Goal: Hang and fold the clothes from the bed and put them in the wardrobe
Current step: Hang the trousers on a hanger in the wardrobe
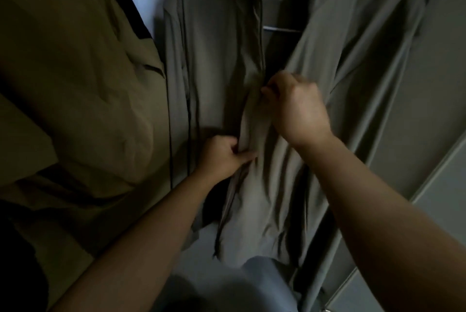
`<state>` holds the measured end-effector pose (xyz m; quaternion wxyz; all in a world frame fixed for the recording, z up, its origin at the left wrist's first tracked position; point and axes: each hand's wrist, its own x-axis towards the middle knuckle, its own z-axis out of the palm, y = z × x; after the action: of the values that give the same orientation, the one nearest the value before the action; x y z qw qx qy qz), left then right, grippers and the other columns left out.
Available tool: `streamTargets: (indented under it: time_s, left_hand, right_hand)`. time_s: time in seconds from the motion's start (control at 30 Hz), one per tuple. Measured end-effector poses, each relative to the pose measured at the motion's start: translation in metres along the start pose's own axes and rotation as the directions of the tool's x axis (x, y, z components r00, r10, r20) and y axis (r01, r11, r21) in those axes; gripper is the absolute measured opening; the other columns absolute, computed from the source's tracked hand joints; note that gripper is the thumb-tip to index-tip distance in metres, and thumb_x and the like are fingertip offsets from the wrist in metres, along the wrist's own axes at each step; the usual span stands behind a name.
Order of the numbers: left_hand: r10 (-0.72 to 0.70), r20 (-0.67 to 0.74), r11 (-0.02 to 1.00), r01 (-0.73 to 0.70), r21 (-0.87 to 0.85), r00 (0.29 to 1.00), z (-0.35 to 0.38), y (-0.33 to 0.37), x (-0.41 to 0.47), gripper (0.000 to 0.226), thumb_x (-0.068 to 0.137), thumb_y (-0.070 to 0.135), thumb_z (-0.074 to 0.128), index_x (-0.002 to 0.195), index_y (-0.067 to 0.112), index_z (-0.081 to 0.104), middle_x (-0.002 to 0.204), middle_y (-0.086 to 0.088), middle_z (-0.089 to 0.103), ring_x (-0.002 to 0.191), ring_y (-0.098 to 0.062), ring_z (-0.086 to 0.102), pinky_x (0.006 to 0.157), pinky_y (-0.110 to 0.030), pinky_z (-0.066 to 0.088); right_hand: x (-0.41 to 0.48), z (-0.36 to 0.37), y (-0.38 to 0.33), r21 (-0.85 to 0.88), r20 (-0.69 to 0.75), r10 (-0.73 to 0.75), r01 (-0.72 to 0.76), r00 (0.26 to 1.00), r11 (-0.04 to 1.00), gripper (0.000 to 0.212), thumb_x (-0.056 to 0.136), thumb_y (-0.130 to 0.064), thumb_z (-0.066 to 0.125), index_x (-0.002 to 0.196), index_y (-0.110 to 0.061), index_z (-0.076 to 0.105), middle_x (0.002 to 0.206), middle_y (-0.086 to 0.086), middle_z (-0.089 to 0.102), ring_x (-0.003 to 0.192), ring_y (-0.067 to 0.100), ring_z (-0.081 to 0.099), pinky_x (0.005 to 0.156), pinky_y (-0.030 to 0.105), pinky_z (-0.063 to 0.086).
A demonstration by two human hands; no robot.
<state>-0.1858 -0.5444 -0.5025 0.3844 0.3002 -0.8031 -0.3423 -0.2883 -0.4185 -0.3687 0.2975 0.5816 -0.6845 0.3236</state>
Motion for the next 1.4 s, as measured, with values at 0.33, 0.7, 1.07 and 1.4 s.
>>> streamTargets:
  time_s: [0.33, 0.7, 1.07, 1.4]
  left_hand:
    - [0.055, -0.154, 0.998, -0.06, -0.028, 0.986, -0.015, 0.047, 0.042, 0.045, 0.08, 0.042, 0.081, 0.055, 0.013, 0.058, 0.055, -0.006, 0.061, 0.047, -0.016, 0.049, 0.05, -0.03, 0.033]
    - [0.225, -0.349, 0.97, -0.176, 0.168, 0.909, -0.047, 0.1, 0.075, 0.052, 0.08, 0.036, 0.081, 0.054, 0.019, 0.039, 0.046, 0.006, 0.042, 0.043, -0.008, 0.043, 0.042, -0.019, 0.027]
    - [0.11, -0.205, 0.992, -0.094, 0.087, 0.973, -0.089, 0.143, 0.101, 0.017, 0.071, 0.024, 0.077, 0.072, 0.026, 0.061, 0.071, 0.009, 0.068, 0.07, -0.01, 0.066, 0.072, -0.033, 0.059]
    - [0.021, -0.391, 0.94, 0.115, 0.32, 0.92, -0.17, 0.231, 0.176, 0.061, 0.091, 0.063, 0.044, 0.112, 0.01, 0.068, 0.13, -0.018, 0.063, 0.118, -0.038, 0.056, 0.1, -0.042, 0.047]
  right_hand:
    - [0.051, -0.038, 0.001, -0.085, -0.09, -0.049, 0.041, 0.995, 0.996, 0.022, 0.102, -0.029, 0.051, 0.109, -0.01, 0.061, 0.101, 0.012, 0.063, 0.085, 0.03, 0.063, 0.073, 0.047, 0.055]
    - [0.106, -0.088, -0.004, -0.115, -0.152, -0.05, 0.033, 0.987, 0.993, 0.021, 0.101, -0.031, 0.052, 0.113, -0.015, 0.059, 0.105, 0.008, 0.063, 0.091, 0.024, 0.062, 0.079, 0.046, 0.055]
    - [0.115, -0.096, 0.012, -0.155, -0.274, -0.147, 0.107, 0.95, 0.982, 0.035, 0.1, -0.054, 0.047, 0.099, -0.021, 0.059, 0.091, -0.002, 0.058, 0.082, 0.013, 0.052, 0.067, 0.031, 0.043]
    - [0.203, -0.129, 0.023, -0.001, 0.277, 0.619, -0.644, 0.735, 0.765, 0.085, 0.096, -0.074, 0.024, 0.144, -0.008, 0.05, 0.145, 0.022, 0.049, 0.132, 0.038, 0.048, 0.113, 0.046, 0.033]
